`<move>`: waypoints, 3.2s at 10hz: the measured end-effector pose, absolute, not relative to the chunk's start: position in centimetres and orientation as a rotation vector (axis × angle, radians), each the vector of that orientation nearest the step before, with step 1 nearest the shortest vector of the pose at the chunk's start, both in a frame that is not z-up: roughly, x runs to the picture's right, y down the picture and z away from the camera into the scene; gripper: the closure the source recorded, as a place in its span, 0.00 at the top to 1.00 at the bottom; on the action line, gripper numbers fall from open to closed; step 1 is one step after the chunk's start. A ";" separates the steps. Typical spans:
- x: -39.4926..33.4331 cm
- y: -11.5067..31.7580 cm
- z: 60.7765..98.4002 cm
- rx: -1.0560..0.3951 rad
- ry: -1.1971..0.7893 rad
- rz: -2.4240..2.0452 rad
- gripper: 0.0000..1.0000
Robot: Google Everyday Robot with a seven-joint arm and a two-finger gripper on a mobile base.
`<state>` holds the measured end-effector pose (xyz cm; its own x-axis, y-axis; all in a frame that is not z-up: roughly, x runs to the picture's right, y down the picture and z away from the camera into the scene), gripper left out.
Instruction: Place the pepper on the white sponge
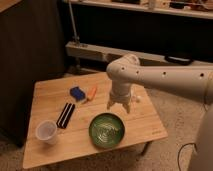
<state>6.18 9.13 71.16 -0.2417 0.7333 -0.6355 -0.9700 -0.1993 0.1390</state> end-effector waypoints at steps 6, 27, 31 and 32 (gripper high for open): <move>6.1 9.1 71.2 -0.522 0.623 1.735 0.65; 5.5 6.6 73.3 -0.517 0.602 1.803 0.65; 2.5 -1.3 79.7 -0.556 0.494 1.900 0.65; 1.0 -2.6 80.9 -0.562 0.472 1.909 0.65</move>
<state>1.03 -2.61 80.91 -0.3464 0.7382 -0.5789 -0.9228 -0.3790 0.0689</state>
